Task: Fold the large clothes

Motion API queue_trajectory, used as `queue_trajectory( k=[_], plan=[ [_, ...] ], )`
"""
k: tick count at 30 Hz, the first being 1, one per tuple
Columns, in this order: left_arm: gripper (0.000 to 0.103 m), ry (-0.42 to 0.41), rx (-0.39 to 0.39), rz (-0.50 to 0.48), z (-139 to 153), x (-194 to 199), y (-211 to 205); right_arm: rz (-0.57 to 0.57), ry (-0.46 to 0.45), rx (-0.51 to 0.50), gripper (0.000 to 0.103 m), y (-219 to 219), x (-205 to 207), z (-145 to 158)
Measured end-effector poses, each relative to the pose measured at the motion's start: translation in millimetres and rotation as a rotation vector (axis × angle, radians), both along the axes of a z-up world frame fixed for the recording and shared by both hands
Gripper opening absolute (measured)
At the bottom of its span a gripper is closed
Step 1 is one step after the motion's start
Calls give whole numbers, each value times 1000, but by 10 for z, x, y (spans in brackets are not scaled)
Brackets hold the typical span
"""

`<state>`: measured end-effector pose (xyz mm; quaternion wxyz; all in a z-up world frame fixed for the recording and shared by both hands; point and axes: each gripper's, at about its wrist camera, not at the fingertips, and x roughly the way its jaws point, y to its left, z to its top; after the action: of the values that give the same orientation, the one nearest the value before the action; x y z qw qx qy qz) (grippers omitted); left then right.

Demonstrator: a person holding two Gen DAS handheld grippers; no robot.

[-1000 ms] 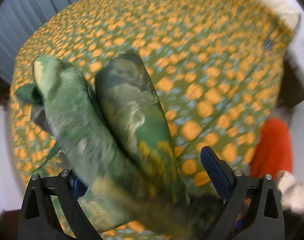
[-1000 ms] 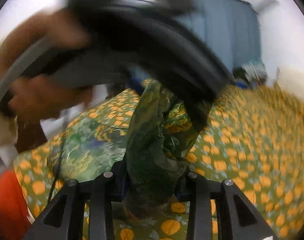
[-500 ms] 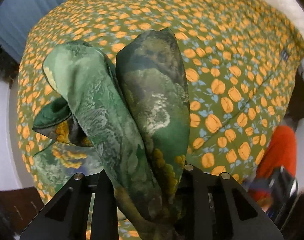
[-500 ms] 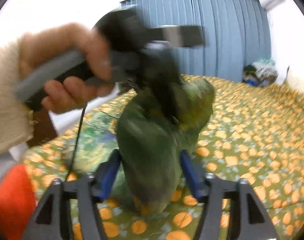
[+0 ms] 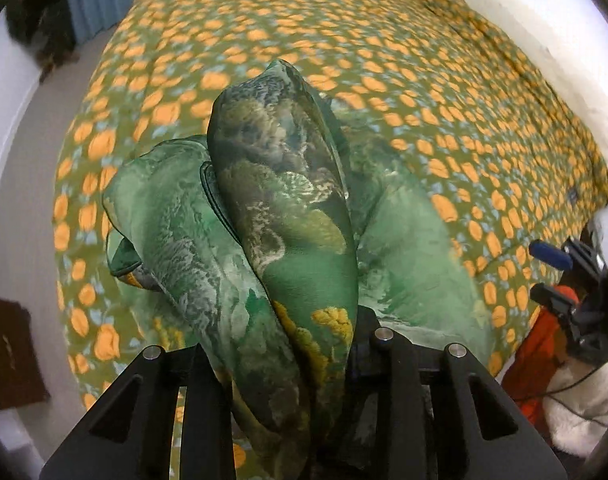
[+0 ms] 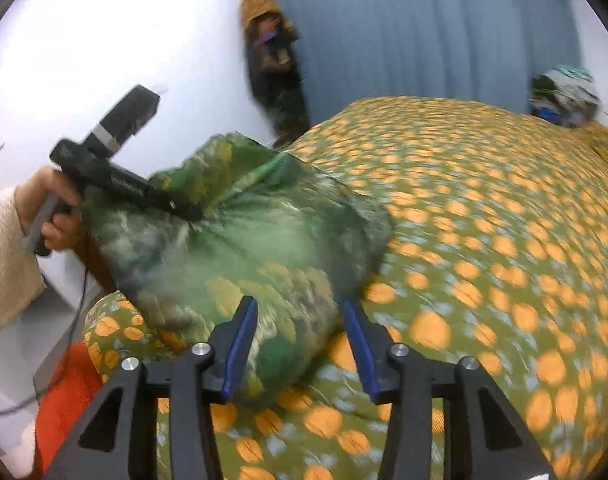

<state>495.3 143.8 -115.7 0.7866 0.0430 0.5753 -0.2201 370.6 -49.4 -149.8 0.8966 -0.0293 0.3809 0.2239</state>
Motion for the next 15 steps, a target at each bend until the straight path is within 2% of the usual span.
queue_trajectory(
  k=[2, 5, 8, 11, 13, 15],
  plan=[
    [32, 12, -44, 28, -147, 6, 196, 68, 27, -33, 43, 288, 122, -55],
    [34, 25, -105, 52, -327, -4, 400, 154, 130, -72, 43, 636, 295, -283],
    [36, 38, -120, 78, -523, 2, 603, 192, 228, -119, 43, 885, 407, -606],
    [41, 76, -153, 111, -805, 0, 779, 183, 337, -116, 43, 1004, 477, -947],
    [44, 82, -168, 123, -960, -16, 840, 181, 363, -132, 43, 1068, 486, -1133],
    [44, 82, -199, 146, -1085, -39, 898, 180, 351, -159, 43, 1135, 474, -1264]
  ],
)
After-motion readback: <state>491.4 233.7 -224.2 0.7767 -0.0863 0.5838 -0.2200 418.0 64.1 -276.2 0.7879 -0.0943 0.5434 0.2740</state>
